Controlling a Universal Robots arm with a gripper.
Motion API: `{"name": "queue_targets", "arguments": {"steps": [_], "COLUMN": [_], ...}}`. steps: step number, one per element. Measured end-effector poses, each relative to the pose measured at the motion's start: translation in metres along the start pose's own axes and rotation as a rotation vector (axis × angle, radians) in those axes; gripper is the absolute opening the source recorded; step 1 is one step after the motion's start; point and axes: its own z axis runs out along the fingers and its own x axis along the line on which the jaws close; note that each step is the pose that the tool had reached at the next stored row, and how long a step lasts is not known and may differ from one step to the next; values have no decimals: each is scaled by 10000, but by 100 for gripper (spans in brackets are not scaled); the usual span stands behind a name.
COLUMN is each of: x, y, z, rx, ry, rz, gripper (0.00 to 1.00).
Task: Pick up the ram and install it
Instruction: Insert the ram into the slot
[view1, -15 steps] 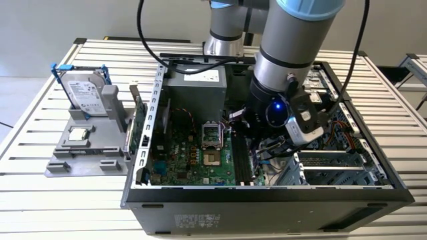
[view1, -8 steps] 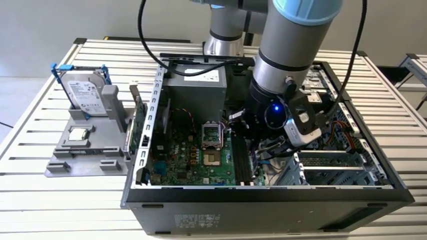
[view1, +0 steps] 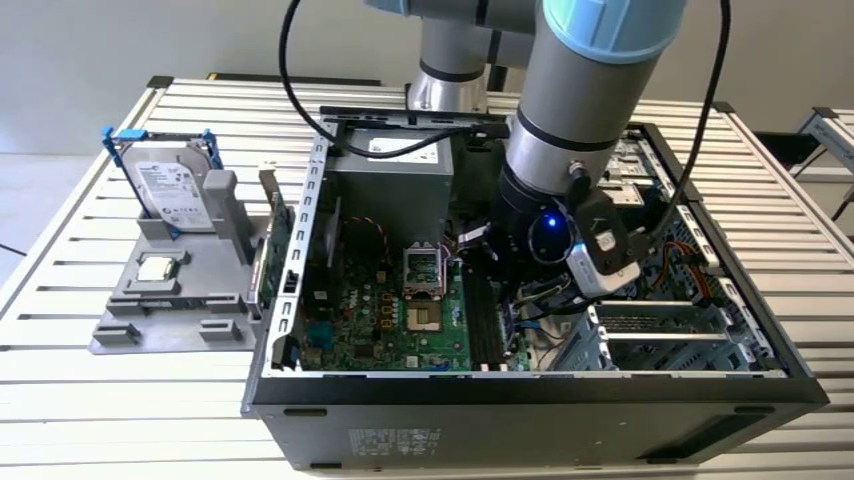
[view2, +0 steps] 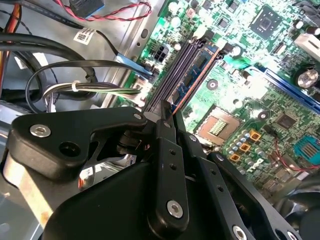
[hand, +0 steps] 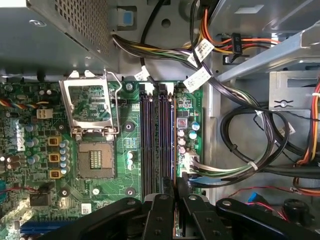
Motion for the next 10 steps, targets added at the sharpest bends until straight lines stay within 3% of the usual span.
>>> {"name": "queue_targets", "arguments": {"steps": [10], "x": [-14], "y": [9], "z": [110], "rx": [-83], "ry": [3], "rz": [-1], "gripper": [0]}}
